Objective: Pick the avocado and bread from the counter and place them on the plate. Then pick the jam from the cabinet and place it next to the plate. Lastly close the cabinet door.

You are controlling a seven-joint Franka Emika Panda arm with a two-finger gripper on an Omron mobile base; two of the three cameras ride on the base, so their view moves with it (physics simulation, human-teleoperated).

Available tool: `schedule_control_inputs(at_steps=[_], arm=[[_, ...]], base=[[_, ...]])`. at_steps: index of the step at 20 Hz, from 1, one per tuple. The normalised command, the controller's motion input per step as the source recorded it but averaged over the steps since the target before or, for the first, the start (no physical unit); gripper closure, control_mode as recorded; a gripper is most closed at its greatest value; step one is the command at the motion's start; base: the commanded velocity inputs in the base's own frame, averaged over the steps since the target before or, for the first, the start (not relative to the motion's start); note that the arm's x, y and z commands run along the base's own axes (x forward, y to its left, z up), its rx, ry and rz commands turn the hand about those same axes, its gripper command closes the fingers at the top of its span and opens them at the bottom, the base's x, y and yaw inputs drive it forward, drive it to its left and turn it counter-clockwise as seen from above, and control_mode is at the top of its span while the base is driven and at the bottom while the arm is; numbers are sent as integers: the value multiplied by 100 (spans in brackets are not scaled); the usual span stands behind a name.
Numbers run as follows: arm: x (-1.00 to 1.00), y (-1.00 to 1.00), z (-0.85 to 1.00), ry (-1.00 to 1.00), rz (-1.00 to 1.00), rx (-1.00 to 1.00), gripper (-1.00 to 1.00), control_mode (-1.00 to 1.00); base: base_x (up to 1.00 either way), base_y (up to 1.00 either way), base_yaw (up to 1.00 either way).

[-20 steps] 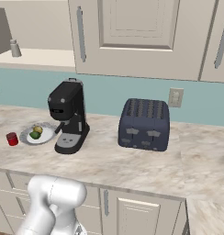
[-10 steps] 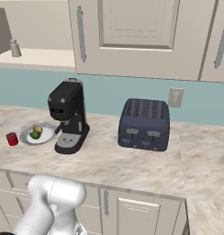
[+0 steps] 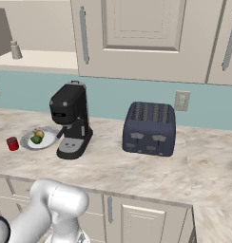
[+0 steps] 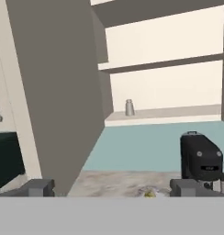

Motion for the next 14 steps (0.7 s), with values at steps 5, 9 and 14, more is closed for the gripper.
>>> schedule_control_inputs(at_steps=[5,9,14], arm=[[11,100,0,22,-4,0,-100,-100],[1,100,-1,23,-3,0,-100,-100],[-37,70,-13,11,0,0,-100,-100]], base=[[0,0,0],[0,0,0],[0,0,0]])
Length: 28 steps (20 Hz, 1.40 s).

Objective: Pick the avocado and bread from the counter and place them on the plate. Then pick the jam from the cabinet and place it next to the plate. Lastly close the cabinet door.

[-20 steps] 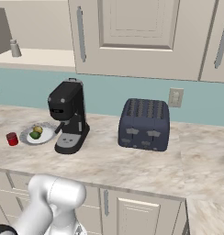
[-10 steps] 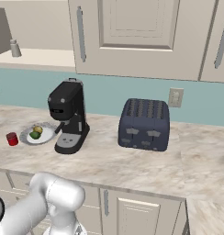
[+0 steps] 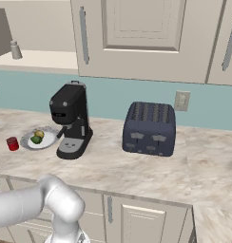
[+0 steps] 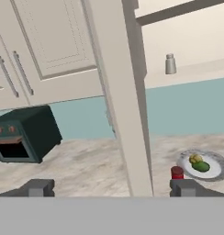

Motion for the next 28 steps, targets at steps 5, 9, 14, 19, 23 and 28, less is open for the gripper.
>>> schedule_control_inputs(at_steps=[5,9,14,19,23,28], arm=[[-1,0,0,0,0,0,-100,-100],[-19,0,0,-29,0,0,-100,-100],[-58,0,12,-51,0,0,-100,-100],[-23,0,10,-24,0,0,-100,-100],[0,0,1,0,-1,0,-100,-100],[0,0,11,-5,-12,4,-100,-100]], base=[[0,0,0],[0,0,0],[0,0,0],[0,0,0],[0,0,0],[0,0,0]])
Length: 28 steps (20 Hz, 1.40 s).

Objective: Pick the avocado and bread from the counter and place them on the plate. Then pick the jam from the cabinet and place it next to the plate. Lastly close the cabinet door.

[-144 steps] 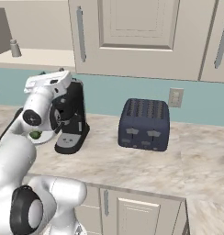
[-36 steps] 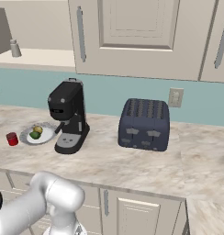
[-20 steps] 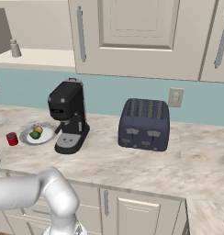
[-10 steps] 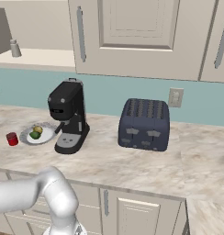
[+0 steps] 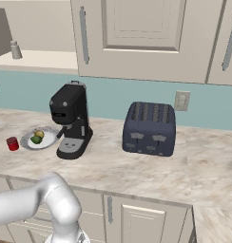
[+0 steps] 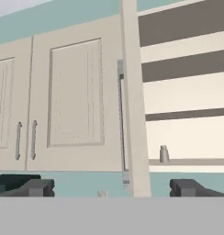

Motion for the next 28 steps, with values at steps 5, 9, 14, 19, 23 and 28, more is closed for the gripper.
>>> schedule_control_inputs(at_steps=[5,9,14,19,23,28], arm=[[0,0,12,-12,-16,5,-100,-100],[0,0,13,-17,-18,5,-100,-100],[0,-2,12,-22,-22,4,-100,-100],[0,-2,6,-15,-19,3,-100,-100],[3,-3,0,0,0,0,-100,-100],[1,-28,0,1,-1,0,-100,-100]], base=[[0,0,0],[0,0,0],[0,0,0],[0,0,0],[0,0,0],[0,0,0]])
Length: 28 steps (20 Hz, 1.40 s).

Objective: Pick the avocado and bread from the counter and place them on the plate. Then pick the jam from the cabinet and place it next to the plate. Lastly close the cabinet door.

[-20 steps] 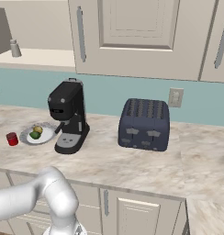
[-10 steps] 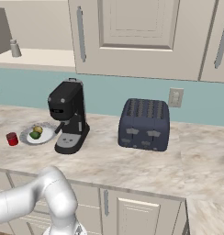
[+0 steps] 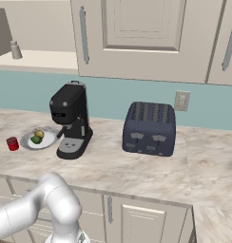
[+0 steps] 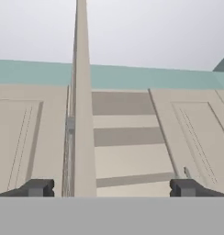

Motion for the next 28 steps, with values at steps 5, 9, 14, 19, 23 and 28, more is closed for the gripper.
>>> schedule_control_inputs(at_steps=[5,9,14,19,23,28], arm=[[3,-41,5,0,0,6,-100,-100],[33,-12,24,4,-5,9,-100,-100],[35,0,8,7,-6,0,-100,-100],[15,1,0,7,-15,-6,-100,-100],[10,0,-2,5,-14,-10,-100,-100],[-6,9,-3,4,-6,-13,-100,-100]], base=[[0,0,0],[0,0,0],[0,0,0],[0,0,0],[0,0,0],[0,0,0]])
